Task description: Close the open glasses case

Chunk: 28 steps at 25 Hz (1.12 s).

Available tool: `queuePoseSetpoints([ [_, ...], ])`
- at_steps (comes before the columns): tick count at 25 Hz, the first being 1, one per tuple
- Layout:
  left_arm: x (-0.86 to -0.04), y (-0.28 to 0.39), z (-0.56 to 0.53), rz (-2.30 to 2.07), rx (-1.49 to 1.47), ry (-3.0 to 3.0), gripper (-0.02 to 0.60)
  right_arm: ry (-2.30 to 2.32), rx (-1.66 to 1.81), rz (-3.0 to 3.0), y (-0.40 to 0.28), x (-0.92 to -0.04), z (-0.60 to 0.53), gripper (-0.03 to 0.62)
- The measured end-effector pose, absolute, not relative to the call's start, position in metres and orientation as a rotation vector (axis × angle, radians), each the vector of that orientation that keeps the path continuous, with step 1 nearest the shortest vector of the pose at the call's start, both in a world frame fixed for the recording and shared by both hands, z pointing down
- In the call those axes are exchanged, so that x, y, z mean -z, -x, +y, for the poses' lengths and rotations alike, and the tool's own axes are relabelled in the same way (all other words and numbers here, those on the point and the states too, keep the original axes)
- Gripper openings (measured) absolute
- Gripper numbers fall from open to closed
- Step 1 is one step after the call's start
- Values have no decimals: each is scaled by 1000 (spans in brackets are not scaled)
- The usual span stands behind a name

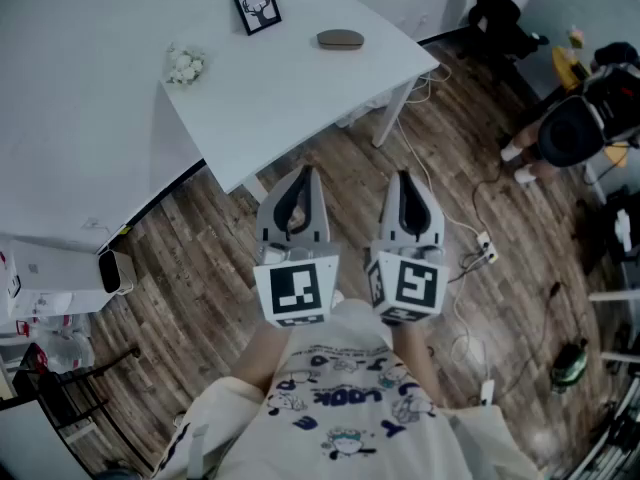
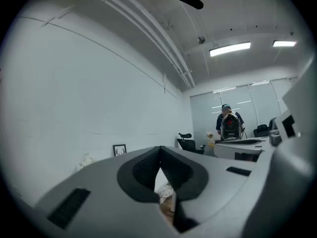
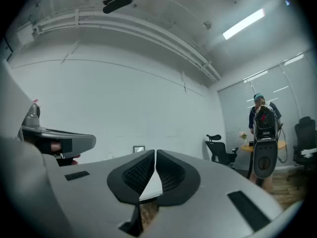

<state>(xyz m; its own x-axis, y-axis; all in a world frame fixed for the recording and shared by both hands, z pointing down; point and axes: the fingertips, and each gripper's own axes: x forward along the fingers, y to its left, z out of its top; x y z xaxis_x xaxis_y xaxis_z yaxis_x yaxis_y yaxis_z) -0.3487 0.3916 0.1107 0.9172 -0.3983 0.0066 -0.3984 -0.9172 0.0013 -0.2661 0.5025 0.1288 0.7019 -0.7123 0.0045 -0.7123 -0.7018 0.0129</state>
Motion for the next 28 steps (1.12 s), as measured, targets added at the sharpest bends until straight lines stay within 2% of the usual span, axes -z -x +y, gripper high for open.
queuePoseSetpoints([
  [17, -128, 327, 382, -686, -63, -3070, 2, -2877, 3, -1251, 242, -141, 493, 12],
  [23, -135, 296, 358, -707, -78, -3069, 2, -2881, -31, -1251, 205, -151, 474, 12],
  [28, -152, 243, 318, -698, -95, -3031, 2, -2866, -33, -1230, 153, -162, 442, 12],
])
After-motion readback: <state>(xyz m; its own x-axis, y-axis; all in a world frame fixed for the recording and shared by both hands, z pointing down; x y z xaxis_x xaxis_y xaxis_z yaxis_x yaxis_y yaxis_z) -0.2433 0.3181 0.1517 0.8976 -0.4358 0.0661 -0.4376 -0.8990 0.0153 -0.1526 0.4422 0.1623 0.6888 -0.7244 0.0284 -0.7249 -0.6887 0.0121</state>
